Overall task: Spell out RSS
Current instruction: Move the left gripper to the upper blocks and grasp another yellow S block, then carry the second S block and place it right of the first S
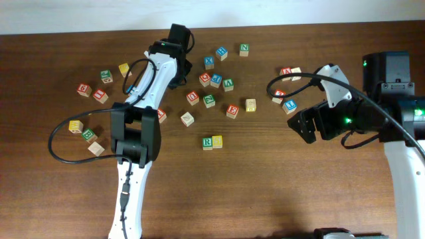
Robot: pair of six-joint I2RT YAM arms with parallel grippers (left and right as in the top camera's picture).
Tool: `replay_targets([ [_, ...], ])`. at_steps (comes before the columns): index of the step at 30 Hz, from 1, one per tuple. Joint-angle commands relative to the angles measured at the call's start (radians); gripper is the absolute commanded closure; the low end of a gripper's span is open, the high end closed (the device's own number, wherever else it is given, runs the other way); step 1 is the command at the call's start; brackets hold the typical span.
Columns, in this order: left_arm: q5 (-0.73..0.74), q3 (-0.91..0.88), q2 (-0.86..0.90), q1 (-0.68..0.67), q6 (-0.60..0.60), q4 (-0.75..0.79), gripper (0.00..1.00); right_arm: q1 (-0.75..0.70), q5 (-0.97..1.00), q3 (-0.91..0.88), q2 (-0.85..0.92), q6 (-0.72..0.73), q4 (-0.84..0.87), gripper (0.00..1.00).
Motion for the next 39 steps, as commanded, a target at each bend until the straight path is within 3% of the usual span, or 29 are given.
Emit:
replay_targets([
  [1, -0.011, 0.014, 0.018, 0.002, -0.002, -0.013, 0.72, -0.002, -0.012, 0.004, -0.005, -0.01, 0.003, 0.02],
  [11, -0.006, 0.014, 0.016, 0.002, 0.052, -0.039, 0.82, -0.002, -0.012, 0.004, -0.005, -0.01, 0.003, 0.02],
  [15, 0.013, 0.024, 0.016, 0.002, 0.084, -0.069, 0.93, -0.002, -0.012, 0.004, -0.005, -0.01, 0.003, 0.02],
  [18, 0.015, 0.095, 0.016, 0.002, 0.129, -0.142, 0.91, -0.002, -0.012, 0.004, -0.005, -0.01, 0.003, 0.02],
  [20, 0.011, 0.224, 0.014, 0.0, 0.227, -0.251, 1.0, -0.002, -0.012, 0.004, -0.005, -0.01, 0.003, 0.02],
  [26, -0.041, 0.548, 0.014, -0.085, 0.46, -0.579, 1.0, -0.002, -0.012, 0.004, -0.005, -0.01, 0.003, 0.02],
  [33, -0.04, 0.573, 0.014, -0.343, 0.668, -0.695, 1.0, -0.002, -0.012, 0.004, -0.005, -0.01, 0.003, 0.02],
  [39, 0.09, 0.557, 0.003, -0.371, 0.698, -0.716, 1.0, -0.002, -0.012, 0.004, -0.005, -0.01, 0.003, 0.02],
])
